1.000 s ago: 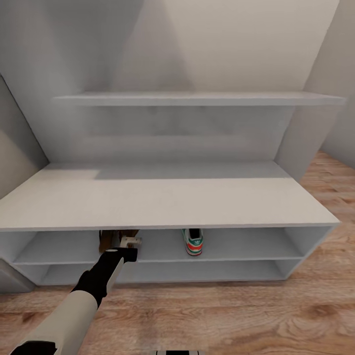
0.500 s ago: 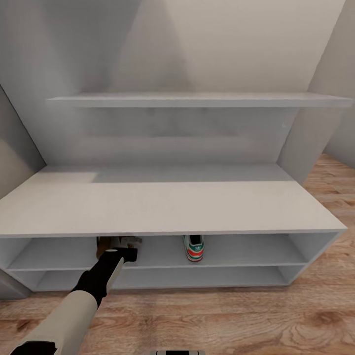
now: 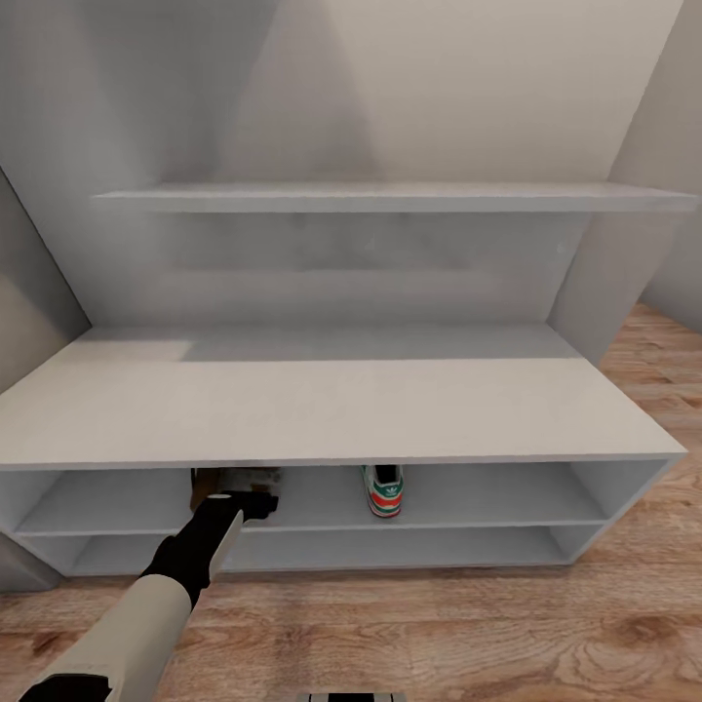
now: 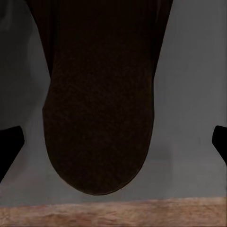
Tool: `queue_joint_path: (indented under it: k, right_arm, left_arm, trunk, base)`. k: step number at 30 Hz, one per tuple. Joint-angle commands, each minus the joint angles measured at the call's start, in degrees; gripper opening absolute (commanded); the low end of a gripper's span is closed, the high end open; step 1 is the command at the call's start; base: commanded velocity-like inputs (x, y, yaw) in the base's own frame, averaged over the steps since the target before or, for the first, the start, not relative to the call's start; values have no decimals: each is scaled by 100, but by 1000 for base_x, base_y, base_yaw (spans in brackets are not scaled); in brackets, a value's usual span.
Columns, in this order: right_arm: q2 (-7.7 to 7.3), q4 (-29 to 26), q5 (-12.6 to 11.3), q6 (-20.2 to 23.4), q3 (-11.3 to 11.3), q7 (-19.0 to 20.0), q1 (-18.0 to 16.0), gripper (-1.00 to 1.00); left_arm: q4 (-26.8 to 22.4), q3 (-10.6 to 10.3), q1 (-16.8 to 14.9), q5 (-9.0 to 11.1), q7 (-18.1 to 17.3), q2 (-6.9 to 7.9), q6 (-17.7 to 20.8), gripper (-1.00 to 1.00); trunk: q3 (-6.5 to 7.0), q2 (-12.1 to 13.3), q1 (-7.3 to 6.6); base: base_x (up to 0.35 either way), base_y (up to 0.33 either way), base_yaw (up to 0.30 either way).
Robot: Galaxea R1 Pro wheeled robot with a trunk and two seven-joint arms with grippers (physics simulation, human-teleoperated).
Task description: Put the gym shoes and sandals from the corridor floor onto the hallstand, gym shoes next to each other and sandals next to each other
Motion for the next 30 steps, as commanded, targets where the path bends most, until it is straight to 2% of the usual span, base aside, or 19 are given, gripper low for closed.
queue_joint_path:
  k: [1, 7, 19, 30]
  right_arm:
    - [1, 7, -44, -14, -19, 49, -6, -100]
    - [1, 7, -44, -18, -21, 49, -6, -100]
    - [1, 7, -44, -14, -20, 49, -6, -100]
    - [8, 7, -44, -22, -14, 49, -6, -100]
  left_arm:
    - [-9, -15, -1, -18, 16, 1, 30, 100]
    - [-38, -23, -1, -11, 16, -7, 30, 100]
    - [-70, -24, -1, -11, 16, -15, 26, 100]
    - [-75, -25, -1, -3, 278, -33, 13, 100]
  trunk:
    - [-4, -2, -1]
    - [-4, -2, -1]
    - [-4, -2, -1]
    - [-4, -2, -1]
  base:
    - [0, 0, 0]
    - [-78, 0, 0]
    - [-319, -3, 0]
    - [-253, -171, 0]
